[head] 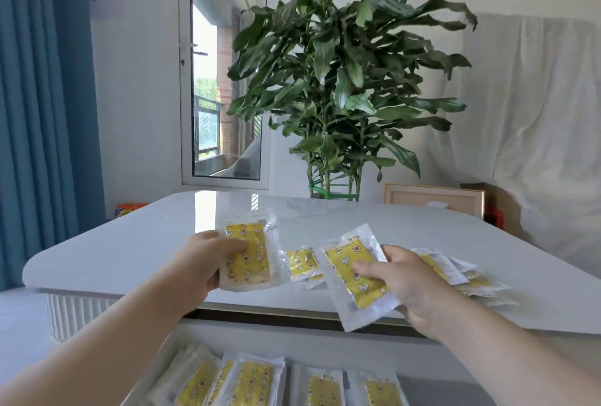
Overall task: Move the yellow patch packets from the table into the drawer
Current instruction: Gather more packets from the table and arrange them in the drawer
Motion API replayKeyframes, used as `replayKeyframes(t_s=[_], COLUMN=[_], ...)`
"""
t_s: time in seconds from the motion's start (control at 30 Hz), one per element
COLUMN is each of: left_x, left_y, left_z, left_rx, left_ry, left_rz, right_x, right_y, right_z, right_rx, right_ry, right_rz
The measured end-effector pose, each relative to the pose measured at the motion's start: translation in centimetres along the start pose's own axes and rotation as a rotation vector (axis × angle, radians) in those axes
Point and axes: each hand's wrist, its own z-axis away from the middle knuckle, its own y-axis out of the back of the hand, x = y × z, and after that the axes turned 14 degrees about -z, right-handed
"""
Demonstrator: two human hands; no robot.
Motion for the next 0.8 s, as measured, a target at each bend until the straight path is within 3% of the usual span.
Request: replayKeyframes(t_s=[0.17,0.43,0.67,0.8], left_x=[-0.4,-5.5,-11.3,-11.7], left_y=[-2.7,-7.0,-8.7,-10.1], left_z=[2.8,2.7,0.4,-1.6], left_rx=[-0.289,-0.612,-0.601,-0.622], left_ry=[0.043,0.198,0.42,0.533], left_rz=[-0.248,-0.548,-0.83,-0.817], right_x=[1.8,2.2,3.3,4.0], right_y=[4.2,6.5,8.9,9.6], right_z=[3.3,4.7,4.3,3.8], right_rx=[0.016,-0.02,-0.026,0.009], right_ry=[-0.132,-0.349,-0.467,-0.502], right_rz=[-0.094,0.016,-0.042,-0.108])
